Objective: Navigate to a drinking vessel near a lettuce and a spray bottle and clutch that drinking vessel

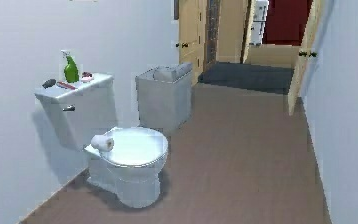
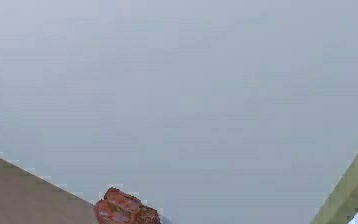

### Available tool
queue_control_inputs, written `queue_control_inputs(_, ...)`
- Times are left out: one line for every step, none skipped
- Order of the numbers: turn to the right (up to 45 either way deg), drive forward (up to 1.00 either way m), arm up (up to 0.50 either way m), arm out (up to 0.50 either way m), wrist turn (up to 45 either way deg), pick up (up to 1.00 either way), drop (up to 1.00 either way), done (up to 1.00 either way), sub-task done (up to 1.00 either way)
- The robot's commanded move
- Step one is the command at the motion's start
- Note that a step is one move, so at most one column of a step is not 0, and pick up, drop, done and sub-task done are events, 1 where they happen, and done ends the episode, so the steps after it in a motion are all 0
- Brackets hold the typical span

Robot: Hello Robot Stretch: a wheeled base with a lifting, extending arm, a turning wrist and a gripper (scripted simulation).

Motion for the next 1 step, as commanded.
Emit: queue_control_inputs(21.0,0.00,0.00,0.00,0.0,0.00,0.00,0.00,0.00)
